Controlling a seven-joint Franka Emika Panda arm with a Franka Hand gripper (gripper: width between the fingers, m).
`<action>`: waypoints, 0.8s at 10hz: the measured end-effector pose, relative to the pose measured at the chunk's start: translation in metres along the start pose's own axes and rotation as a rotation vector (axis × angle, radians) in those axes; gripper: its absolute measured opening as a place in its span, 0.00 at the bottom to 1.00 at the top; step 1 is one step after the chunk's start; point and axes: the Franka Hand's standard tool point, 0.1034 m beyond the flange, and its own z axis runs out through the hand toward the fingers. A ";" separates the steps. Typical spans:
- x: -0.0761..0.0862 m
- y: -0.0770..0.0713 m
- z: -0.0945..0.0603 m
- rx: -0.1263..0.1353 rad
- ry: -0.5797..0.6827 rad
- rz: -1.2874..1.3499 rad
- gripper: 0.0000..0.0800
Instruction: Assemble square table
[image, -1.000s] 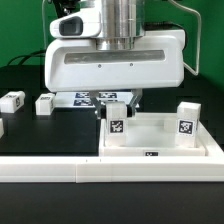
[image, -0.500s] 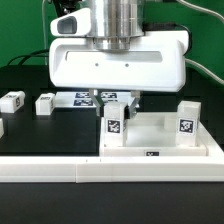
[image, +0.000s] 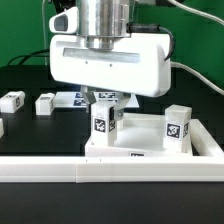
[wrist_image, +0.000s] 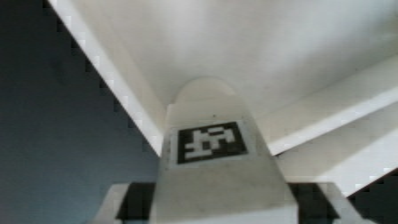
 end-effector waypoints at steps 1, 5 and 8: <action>0.000 0.000 0.000 0.000 0.000 -0.018 0.38; -0.008 -0.014 -0.007 0.017 -0.001 -0.218 0.79; -0.013 -0.014 -0.021 0.027 -0.023 -0.333 0.81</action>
Offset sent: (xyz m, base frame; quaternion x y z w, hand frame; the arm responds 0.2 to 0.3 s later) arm -0.0045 0.0239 0.0128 0.0191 -0.0205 -0.1524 0.9879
